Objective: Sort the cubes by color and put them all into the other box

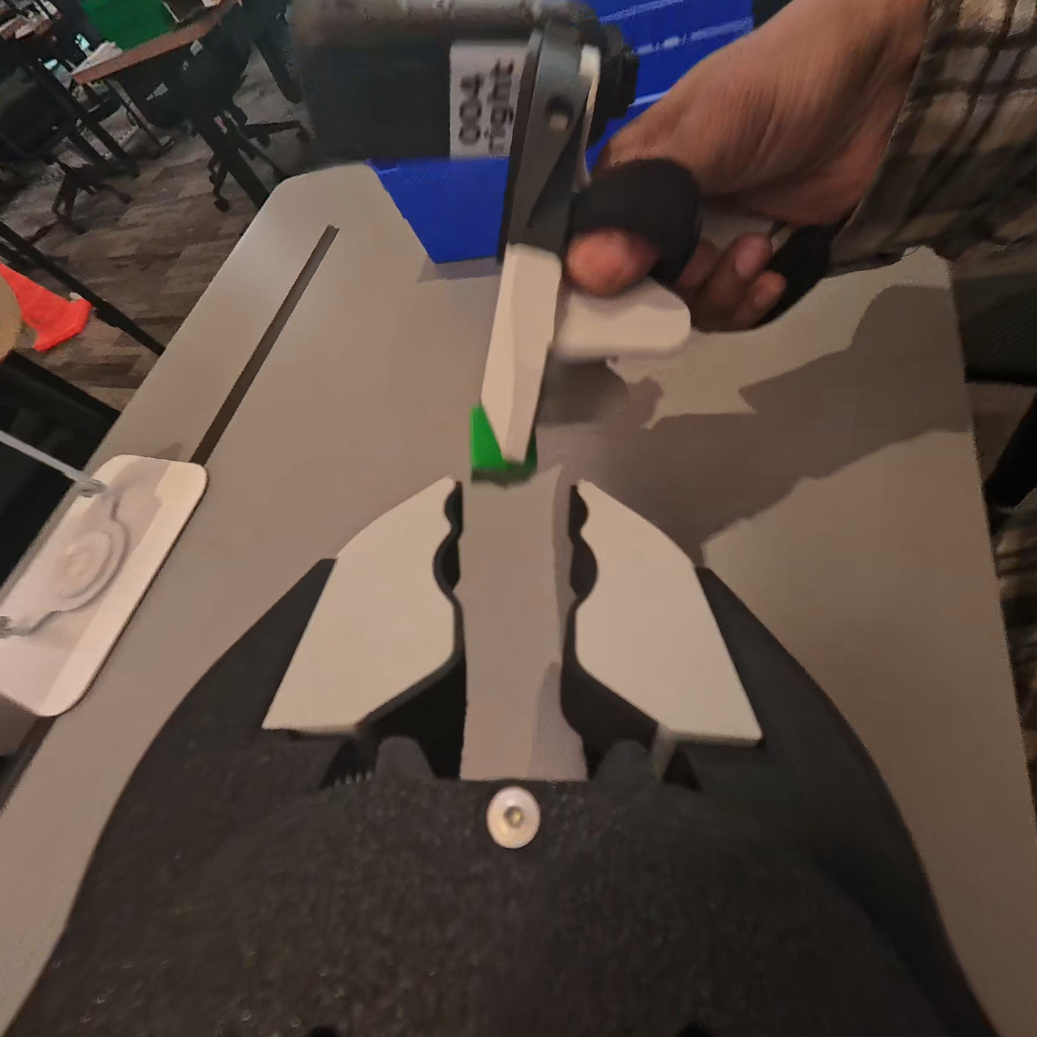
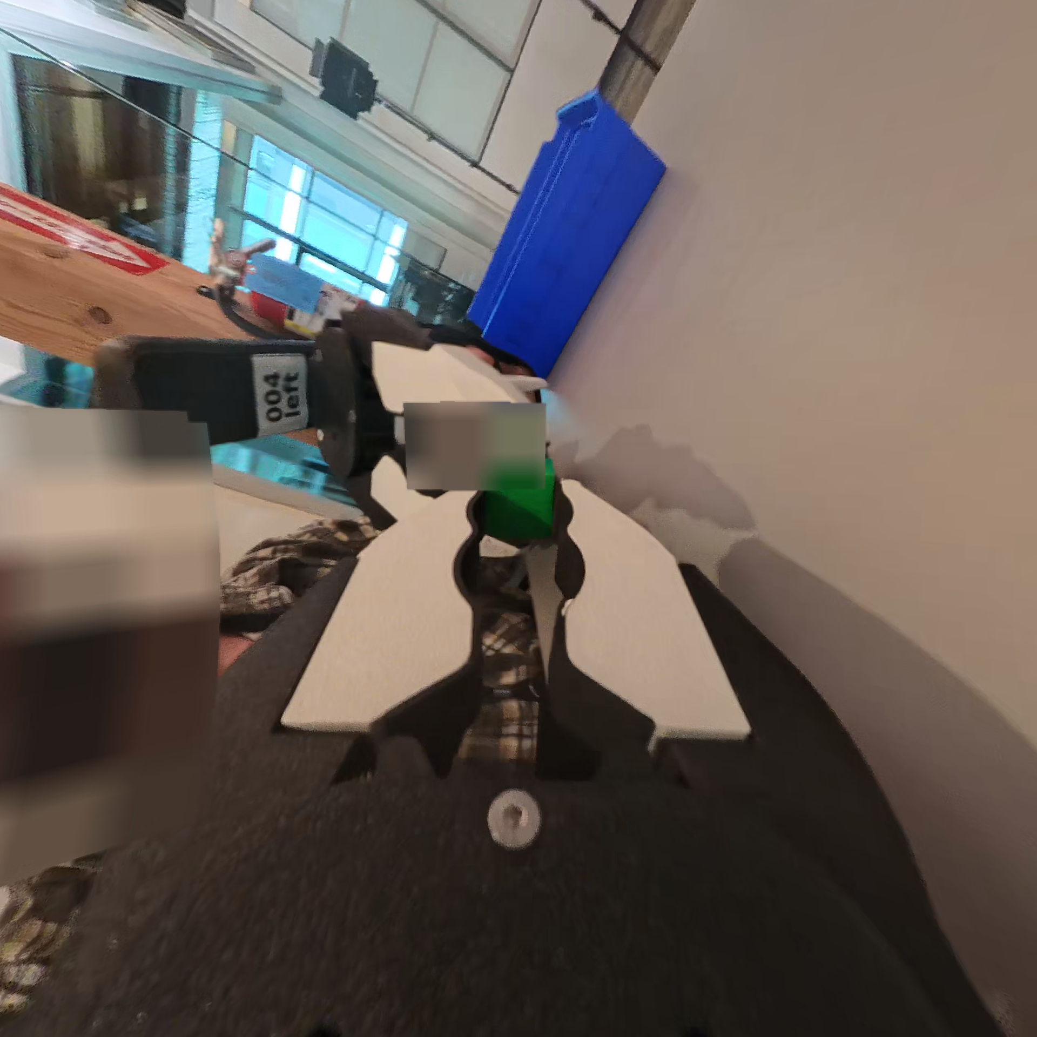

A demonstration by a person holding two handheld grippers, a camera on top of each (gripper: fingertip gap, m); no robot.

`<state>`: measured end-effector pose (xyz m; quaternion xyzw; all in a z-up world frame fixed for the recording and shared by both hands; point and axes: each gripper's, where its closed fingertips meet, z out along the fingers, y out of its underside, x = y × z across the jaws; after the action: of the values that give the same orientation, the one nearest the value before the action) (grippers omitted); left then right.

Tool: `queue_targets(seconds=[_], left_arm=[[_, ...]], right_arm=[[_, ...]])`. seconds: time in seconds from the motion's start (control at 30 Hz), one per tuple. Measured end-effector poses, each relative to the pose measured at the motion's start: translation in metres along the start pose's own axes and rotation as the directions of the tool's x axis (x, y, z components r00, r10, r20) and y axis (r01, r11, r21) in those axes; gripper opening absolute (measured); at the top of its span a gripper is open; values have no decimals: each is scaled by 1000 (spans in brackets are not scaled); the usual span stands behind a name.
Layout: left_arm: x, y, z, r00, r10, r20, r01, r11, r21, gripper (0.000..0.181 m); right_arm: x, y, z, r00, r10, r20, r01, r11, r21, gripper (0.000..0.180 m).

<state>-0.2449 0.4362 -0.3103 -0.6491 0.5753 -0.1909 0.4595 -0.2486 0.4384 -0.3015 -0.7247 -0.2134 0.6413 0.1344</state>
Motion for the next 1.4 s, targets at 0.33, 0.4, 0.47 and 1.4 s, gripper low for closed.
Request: queue_targets(seconds=[0.33, 0.4, 0.47, 1.4], left_arm=[[4, 26, -5, 925, -285, -250, 333, 926, 179, 60], [5, 26, -5, 926, -277, -257, 329, 925, 188, 58], [5, 28, -3, 940, -249, -234, 294, 939, 180, 57], [-192, 170, -354, 618, -388, 684, 437, 893, 112, 52]], right_arm=[[88, -53, -335, 338, -70, -939, 180, 984, -8, 23], [117, -30, -371, 311, 9, -950, 47, 999, 24, 23], [144, -4, -381, 330, 65, -942, -73, 996, 44, 23], [-11, -65, -176, 475, -451, -756, 548, 823, -147, 67]])
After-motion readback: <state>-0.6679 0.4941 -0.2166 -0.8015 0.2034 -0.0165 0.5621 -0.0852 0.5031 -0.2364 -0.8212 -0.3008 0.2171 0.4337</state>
